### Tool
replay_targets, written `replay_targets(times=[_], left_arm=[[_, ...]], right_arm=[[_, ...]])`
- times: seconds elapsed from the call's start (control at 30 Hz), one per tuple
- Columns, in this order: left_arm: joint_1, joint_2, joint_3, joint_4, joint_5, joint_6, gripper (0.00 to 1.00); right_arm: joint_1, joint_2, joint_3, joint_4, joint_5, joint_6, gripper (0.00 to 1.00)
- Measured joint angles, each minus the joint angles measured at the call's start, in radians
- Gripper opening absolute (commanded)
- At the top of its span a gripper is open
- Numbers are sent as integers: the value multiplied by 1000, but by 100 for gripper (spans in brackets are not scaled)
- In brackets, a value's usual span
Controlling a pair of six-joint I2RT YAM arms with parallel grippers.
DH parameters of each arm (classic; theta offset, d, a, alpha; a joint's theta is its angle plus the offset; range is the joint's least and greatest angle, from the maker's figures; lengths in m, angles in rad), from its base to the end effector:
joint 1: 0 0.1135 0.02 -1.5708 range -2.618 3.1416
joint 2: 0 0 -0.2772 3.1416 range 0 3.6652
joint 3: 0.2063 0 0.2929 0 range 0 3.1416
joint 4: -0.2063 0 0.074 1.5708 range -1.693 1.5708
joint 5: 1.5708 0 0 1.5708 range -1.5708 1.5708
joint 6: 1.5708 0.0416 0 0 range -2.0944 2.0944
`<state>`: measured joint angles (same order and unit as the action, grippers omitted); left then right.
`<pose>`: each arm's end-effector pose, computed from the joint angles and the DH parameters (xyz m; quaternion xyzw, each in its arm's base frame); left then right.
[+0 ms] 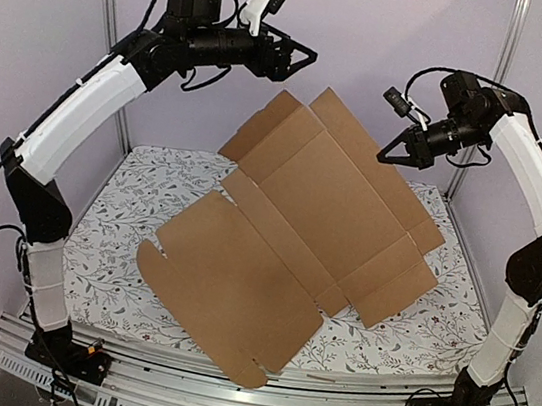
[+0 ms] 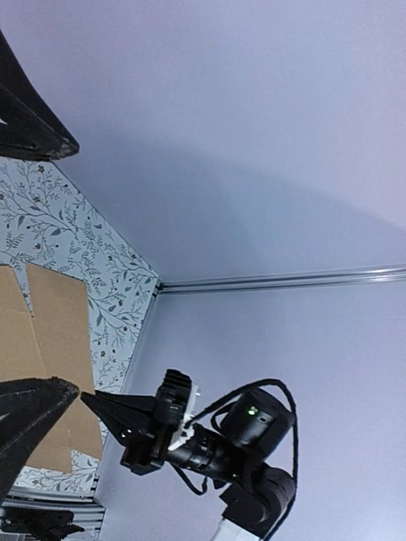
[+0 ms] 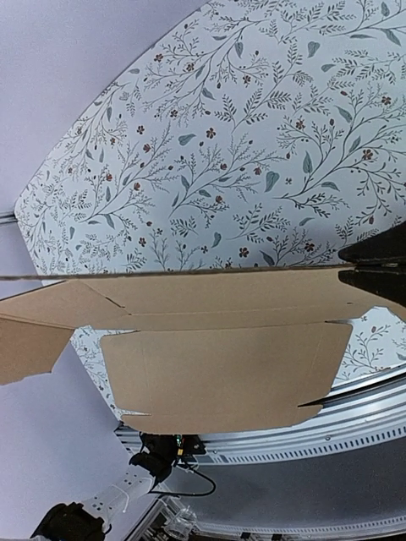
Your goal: Fold the paper box
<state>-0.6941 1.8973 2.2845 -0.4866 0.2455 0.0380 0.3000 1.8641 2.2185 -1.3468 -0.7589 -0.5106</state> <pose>0.3513 -0.3056 0.5285 0.3401 0.6576 -0.3005 0.6013 0.3786 0.1471 0.4474 -0.4481 0.7765 0.3252 0.3007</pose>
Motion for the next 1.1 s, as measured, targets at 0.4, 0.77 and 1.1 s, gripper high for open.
replay_targets(times=[0.4, 0.77, 1.1], left_arm=[[-44, 257, 286, -100, 21, 42, 91], [-126, 308, 274, -148, -41, 132, 71], [-148, 277, 224, -167, -90, 146, 59]], right_arm=[[0, -30, -66, 1, -11, 44, 0], [0, -63, -123, 0, -7, 59, 0], [-1, -69, -137, -23, 19, 118, 0]])
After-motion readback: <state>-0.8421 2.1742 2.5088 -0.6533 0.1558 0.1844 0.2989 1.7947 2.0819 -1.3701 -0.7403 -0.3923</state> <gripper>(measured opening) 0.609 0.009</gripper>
